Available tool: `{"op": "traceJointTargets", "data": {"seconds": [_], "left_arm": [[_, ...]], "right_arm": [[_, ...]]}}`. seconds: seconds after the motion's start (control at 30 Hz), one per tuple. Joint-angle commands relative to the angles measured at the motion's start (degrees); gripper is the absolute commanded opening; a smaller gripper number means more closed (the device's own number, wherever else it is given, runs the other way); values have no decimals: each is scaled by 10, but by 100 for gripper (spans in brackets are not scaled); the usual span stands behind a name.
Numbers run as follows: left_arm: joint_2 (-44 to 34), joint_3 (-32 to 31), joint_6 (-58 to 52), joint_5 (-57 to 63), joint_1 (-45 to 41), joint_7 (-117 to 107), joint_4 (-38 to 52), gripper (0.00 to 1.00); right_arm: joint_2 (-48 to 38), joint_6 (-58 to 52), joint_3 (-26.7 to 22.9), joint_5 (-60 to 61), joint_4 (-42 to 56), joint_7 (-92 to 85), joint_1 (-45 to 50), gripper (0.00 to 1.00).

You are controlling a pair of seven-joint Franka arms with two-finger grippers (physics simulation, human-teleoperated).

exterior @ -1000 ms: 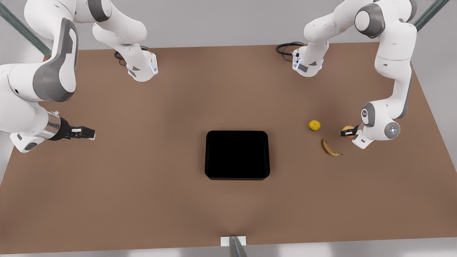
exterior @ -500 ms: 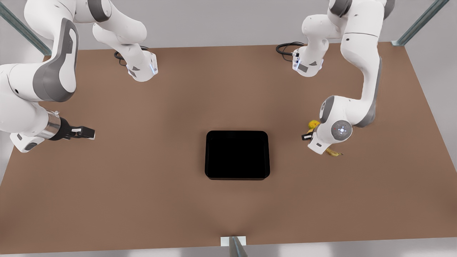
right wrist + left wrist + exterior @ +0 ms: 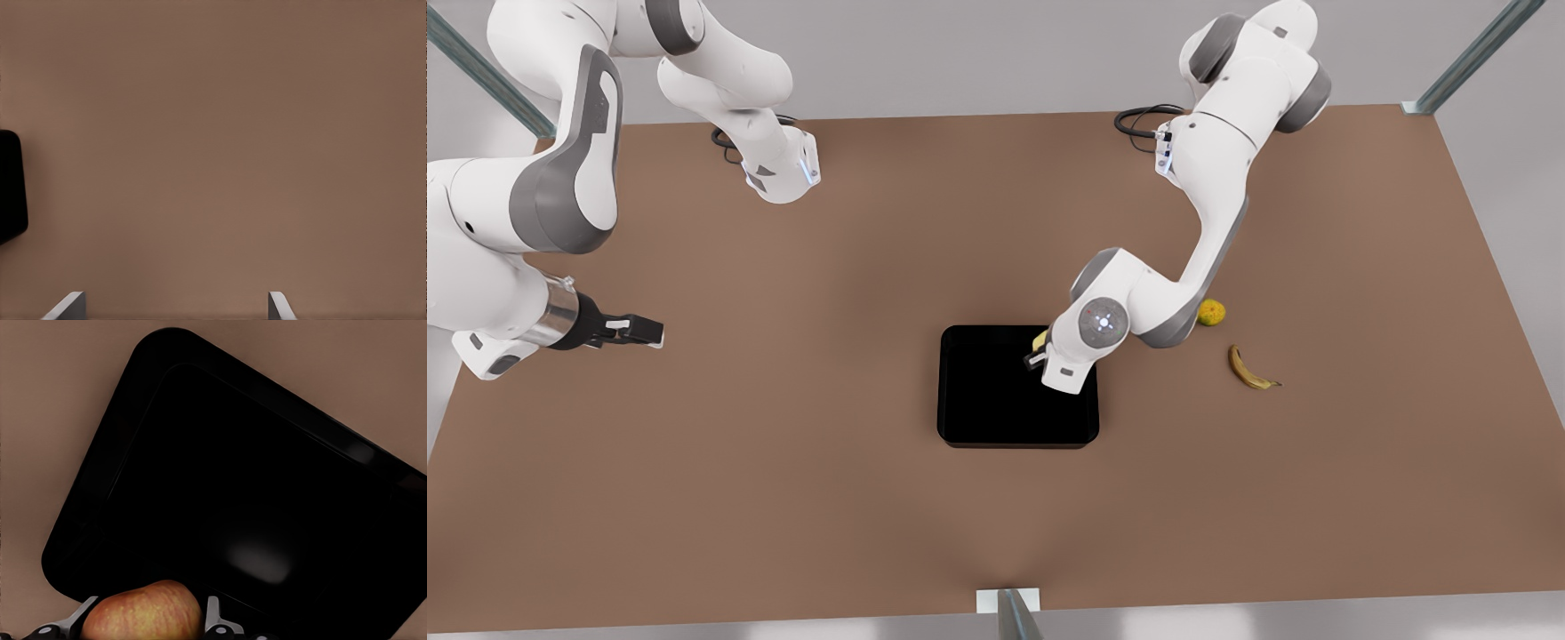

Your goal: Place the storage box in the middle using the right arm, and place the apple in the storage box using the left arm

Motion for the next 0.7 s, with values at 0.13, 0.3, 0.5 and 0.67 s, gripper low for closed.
{"op": "traceJointTargets", "data": {"seconds": [0.13,0.3,0.5,0.67], "left_arm": [[0,0,1,2,-4,-7,0,100],[-16,1,-139,44,60,143,60,100],[-161,-3,-423,96,265,439,161,100],[-304,79,-374,63,234,485,12,100]], "right_arm": [[0,0,0,0,0,0,0,100],[0,0,-1,0,0,0,-1,100],[1,8,-6,-4,2,-3,-9,100],[1,41,4,-36,7,1,2,100]]}}
